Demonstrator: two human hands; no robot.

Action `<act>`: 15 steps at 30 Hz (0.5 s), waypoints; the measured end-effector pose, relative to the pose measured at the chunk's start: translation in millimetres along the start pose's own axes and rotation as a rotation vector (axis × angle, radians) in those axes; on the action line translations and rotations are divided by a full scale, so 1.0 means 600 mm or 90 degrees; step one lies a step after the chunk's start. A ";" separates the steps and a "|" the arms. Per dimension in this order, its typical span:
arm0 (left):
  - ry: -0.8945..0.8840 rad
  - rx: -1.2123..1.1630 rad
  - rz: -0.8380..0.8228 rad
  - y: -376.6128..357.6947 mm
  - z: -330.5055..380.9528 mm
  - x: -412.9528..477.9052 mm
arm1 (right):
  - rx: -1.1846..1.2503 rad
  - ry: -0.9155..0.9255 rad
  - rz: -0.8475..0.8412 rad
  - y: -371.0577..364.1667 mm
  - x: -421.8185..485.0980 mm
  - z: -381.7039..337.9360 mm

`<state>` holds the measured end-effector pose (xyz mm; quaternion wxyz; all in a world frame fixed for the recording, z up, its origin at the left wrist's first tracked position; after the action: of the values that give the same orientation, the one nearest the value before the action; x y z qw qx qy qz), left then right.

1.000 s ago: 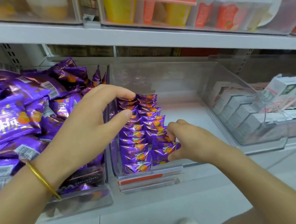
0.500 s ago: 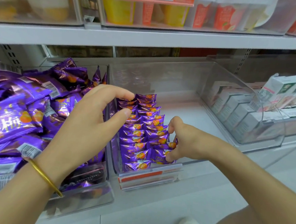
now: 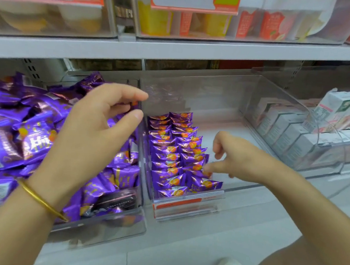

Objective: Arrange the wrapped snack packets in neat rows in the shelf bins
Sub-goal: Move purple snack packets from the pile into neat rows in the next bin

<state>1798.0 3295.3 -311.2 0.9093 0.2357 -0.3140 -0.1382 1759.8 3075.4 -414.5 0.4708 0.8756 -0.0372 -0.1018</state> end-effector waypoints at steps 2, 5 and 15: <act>0.004 0.024 0.008 0.035 -0.002 0.001 | 0.020 0.055 0.094 0.025 -0.005 -0.023; -0.005 0.162 -0.035 0.070 -0.008 -0.007 | 0.116 0.193 0.202 0.051 -0.032 -0.098; -0.046 0.360 -0.176 0.115 -0.029 -0.070 | -0.077 0.448 0.141 -0.019 -0.067 -0.322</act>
<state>1784.1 3376.4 -308.8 0.7682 0.5149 -0.3372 -0.1760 1761.7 3246.1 -314.4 0.5138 0.8182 0.0384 0.2550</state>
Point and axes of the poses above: each hand's wrist, its own x-axis towards the middle knuckle, its own y-axis out of the back of the hand, z = x × y, the point moved 9 cm from there along x, towards the middle knuckle, and after that the axes turned 5 degrees about x, right-handed, at the moved point
